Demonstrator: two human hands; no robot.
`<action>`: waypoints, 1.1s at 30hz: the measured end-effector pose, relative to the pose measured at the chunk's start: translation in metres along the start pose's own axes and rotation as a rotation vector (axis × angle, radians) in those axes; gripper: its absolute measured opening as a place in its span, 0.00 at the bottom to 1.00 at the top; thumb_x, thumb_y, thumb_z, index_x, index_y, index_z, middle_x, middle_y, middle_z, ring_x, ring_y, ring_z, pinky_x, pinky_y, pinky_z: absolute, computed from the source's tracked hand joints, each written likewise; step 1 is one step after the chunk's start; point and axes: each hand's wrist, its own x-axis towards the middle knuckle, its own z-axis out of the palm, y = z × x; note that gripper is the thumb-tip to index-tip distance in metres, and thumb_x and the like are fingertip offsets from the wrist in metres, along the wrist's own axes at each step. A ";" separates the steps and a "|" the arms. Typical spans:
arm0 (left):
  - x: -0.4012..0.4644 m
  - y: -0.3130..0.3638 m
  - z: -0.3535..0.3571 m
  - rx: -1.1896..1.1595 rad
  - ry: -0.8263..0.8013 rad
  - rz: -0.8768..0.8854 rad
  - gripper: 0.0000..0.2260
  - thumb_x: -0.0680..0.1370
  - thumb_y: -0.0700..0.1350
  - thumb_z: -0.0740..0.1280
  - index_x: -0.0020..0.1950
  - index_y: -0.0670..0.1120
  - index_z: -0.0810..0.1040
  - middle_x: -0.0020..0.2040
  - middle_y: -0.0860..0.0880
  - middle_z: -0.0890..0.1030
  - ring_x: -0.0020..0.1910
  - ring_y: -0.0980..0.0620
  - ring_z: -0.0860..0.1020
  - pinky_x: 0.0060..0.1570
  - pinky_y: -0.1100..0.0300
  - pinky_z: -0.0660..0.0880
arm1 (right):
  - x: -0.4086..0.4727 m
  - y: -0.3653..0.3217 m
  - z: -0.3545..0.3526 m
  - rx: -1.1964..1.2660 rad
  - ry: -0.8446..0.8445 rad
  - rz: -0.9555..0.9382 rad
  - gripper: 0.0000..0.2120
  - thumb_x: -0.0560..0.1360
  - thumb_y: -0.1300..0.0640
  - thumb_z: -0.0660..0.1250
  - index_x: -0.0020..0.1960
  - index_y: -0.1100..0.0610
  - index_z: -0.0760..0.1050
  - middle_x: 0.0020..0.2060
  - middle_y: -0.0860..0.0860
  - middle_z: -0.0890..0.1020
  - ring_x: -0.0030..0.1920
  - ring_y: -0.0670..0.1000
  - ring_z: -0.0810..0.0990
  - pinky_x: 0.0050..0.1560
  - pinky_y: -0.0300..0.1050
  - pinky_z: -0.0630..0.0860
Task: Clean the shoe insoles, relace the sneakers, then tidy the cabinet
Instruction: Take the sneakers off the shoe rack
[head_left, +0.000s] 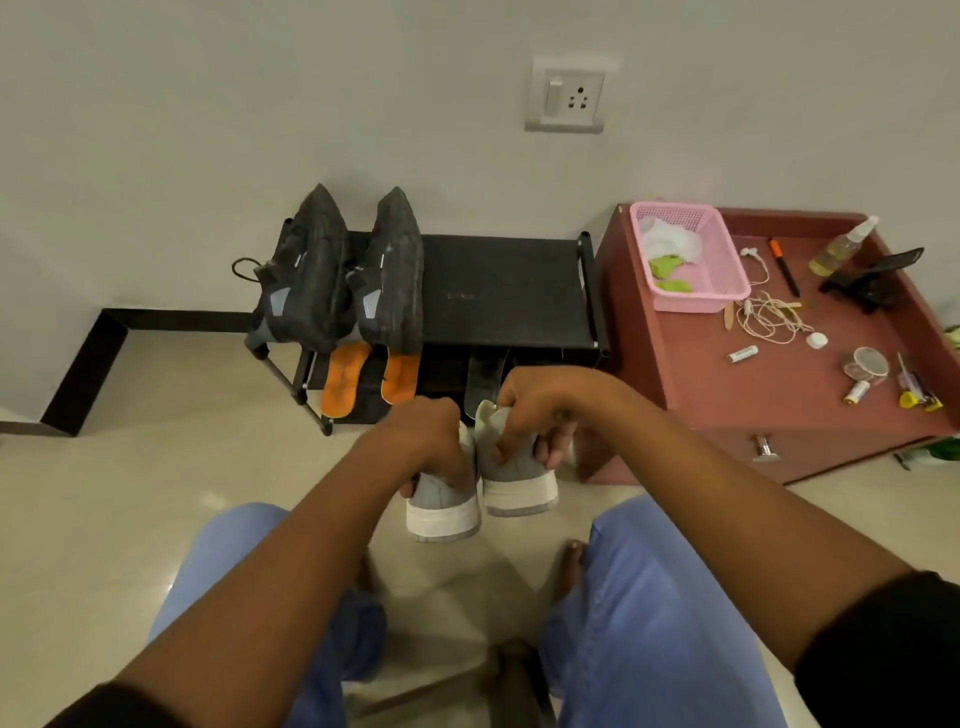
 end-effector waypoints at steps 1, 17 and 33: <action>0.015 -0.001 0.009 -0.001 -0.033 -0.012 0.20 0.71 0.46 0.80 0.56 0.45 0.74 0.48 0.45 0.79 0.37 0.44 0.84 0.41 0.48 0.85 | 0.019 0.003 0.006 -0.019 -0.039 0.037 0.15 0.73 0.62 0.78 0.57 0.64 0.81 0.45 0.63 0.85 0.42 0.59 0.88 0.46 0.57 0.86; 0.186 -0.066 0.217 0.128 0.046 -0.023 0.19 0.68 0.45 0.78 0.55 0.43 0.80 0.36 0.45 0.82 0.32 0.44 0.82 0.28 0.58 0.72 | 0.219 0.095 0.182 -0.179 0.199 0.038 0.16 0.79 0.59 0.69 0.66 0.59 0.76 0.64 0.58 0.78 0.62 0.61 0.79 0.59 0.51 0.78; 0.213 -0.072 0.308 -0.015 -0.013 -0.015 0.12 0.84 0.41 0.58 0.65 0.46 0.74 0.62 0.46 0.79 0.61 0.46 0.79 0.55 0.59 0.72 | 0.281 0.144 0.239 -0.110 0.193 0.225 0.12 0.83 0.60 0.60 0.65 0.57 0.74 0.61 0.58 0.80 0.61 0.60 0.80 0.58 0.52 0.77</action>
